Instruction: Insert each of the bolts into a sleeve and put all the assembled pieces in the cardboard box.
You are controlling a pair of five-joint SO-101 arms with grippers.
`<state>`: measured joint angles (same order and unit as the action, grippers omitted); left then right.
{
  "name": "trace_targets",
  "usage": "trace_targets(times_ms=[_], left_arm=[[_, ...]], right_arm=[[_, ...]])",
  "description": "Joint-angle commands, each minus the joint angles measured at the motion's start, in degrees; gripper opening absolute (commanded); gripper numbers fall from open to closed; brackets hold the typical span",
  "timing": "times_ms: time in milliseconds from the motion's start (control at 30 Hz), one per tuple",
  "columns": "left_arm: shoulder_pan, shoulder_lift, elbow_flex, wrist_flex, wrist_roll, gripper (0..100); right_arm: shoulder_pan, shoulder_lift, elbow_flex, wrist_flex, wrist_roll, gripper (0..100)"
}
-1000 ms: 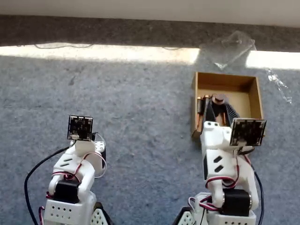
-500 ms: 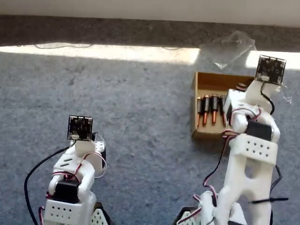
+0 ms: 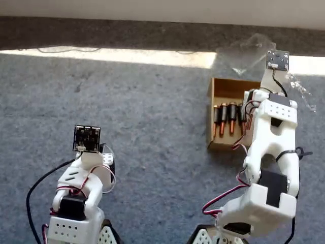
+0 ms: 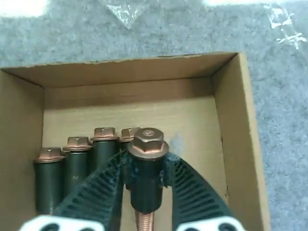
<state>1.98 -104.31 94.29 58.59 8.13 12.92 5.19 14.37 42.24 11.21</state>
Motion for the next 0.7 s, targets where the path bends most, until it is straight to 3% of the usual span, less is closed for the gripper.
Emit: trace_targets(times_ms=[0,200,333,667], left_arm=[[-0.13,-0.48,-0.48,0.62,0.44,1],[-0.13,-0.48,-0.48,0.62,0.44,1],[-0.13,-0.48,-0.48,0.62,0.44,1],[-0.13,-0.48,-0.48,0.62,0.44,1]], right_arm=[[0.40,1.10,-6.46,0.13,0.88,0.6],[0.48,2.51,-8.22,0.48,1.23,0.6],[0.75,2.59,-10.33,5.76,5.89,0.6],[2.86,2.68,-11.82,6.55,6.24,0.7]])
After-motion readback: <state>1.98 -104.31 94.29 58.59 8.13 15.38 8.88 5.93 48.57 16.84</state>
